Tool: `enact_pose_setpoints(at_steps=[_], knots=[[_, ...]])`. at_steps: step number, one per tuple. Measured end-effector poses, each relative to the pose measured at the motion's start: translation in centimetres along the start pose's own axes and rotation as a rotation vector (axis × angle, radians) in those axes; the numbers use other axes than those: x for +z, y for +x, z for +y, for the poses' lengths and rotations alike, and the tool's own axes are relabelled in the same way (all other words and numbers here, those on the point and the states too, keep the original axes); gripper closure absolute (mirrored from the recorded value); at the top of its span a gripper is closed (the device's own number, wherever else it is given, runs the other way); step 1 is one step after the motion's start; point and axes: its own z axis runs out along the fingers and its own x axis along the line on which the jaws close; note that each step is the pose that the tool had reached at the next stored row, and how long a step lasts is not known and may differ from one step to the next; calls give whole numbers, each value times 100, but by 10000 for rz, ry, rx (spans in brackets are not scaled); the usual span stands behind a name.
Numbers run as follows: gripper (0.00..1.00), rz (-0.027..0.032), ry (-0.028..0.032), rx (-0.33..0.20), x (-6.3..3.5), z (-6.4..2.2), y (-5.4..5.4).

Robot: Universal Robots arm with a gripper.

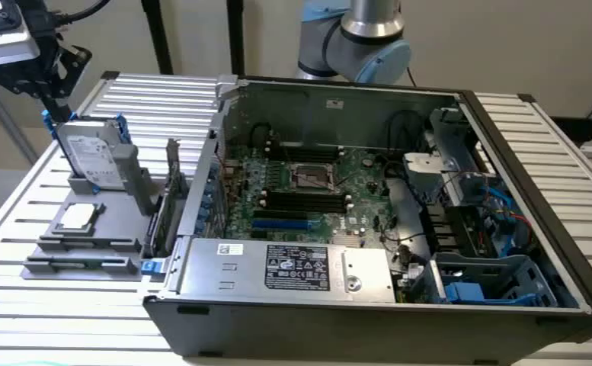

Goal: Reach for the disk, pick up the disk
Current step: 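Reach for the disk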

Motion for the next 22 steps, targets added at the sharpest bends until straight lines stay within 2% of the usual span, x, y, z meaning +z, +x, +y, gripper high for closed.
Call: enact_pose_setpoints(at_steps=[15,17,22], knots=[[89,2,2,5,-1,6,18],[89,-1,0,4,1,39,66],[89,0,0,3,7,187,224]])
